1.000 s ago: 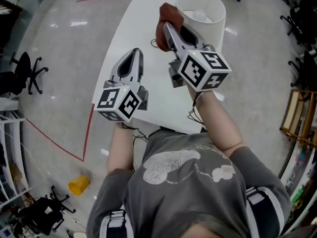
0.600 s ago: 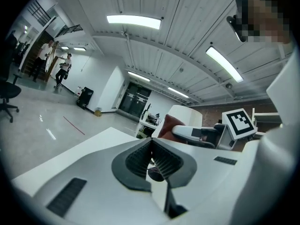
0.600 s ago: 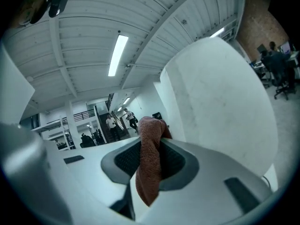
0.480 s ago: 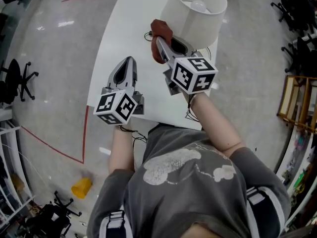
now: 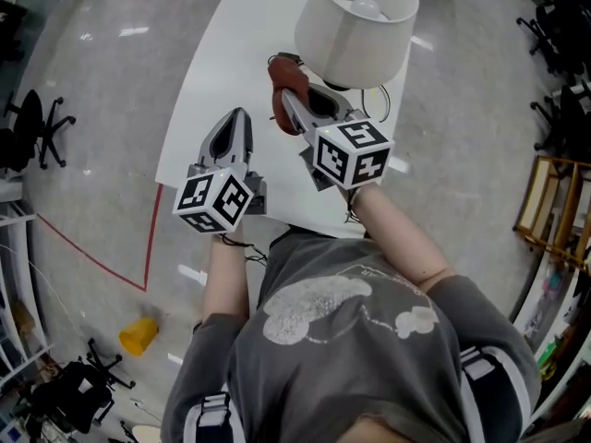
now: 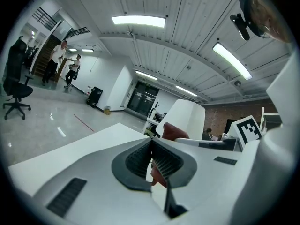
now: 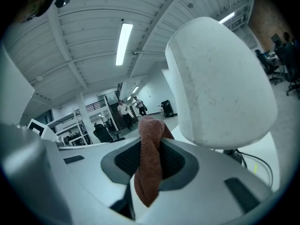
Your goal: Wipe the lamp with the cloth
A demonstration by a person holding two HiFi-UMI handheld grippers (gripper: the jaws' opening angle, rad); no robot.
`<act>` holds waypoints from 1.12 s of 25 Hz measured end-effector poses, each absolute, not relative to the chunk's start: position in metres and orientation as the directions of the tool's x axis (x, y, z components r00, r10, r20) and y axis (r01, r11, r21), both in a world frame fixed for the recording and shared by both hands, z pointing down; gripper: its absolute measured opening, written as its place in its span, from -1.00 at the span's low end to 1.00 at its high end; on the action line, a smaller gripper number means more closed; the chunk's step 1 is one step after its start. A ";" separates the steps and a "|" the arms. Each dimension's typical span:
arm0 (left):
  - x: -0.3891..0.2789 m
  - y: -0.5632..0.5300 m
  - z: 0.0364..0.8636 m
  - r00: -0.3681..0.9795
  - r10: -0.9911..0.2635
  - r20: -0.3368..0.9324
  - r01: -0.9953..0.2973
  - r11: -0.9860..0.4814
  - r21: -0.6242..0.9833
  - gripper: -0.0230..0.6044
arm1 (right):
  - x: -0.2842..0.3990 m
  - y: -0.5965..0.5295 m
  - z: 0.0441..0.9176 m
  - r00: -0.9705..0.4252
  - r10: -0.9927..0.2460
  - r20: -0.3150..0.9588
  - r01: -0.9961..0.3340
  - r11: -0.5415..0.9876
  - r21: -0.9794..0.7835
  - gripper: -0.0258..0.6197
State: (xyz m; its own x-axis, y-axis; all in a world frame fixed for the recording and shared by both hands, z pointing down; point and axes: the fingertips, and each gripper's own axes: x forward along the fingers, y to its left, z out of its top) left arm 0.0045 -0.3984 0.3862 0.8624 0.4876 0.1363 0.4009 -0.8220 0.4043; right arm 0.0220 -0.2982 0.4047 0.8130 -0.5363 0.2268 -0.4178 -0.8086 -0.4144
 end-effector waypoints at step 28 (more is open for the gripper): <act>-0.077 -0.270 0.364 0.948 0.309 0.075 0.261 -0.890 0.373 -0.90 | -0.043 -0.175 0.390 0.623 -0.761 0.181 -0.724 -0.648 -0.236 -0.64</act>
